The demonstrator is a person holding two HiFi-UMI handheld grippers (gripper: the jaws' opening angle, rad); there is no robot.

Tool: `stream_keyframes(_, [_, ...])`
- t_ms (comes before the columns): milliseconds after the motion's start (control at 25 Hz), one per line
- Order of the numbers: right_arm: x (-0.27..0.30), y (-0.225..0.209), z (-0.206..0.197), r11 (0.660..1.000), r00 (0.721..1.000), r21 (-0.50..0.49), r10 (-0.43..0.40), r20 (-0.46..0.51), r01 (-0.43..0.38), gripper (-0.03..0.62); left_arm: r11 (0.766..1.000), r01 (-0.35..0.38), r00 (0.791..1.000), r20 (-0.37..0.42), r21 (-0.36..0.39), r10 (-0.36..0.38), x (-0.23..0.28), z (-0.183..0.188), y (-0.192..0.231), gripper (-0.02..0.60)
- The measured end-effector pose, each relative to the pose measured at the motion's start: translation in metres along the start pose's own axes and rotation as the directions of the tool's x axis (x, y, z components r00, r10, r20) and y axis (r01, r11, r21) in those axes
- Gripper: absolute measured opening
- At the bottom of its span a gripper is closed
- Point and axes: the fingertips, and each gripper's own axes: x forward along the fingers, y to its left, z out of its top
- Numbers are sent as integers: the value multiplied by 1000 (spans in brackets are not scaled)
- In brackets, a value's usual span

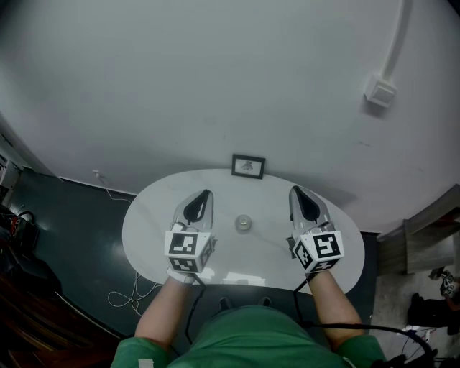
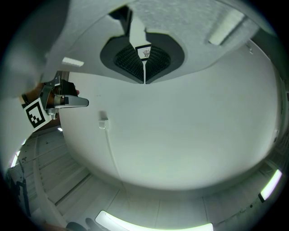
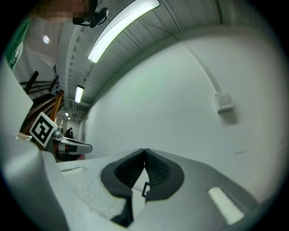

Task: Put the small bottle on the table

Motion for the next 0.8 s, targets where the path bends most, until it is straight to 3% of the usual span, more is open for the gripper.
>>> stream_keyframes(800, [-1, -11, -5, 1000, 1000, 23, 3, 3, -4, 2, 1000, -7, 1000, -20, -3, 7, 10, -6, -7, 20])
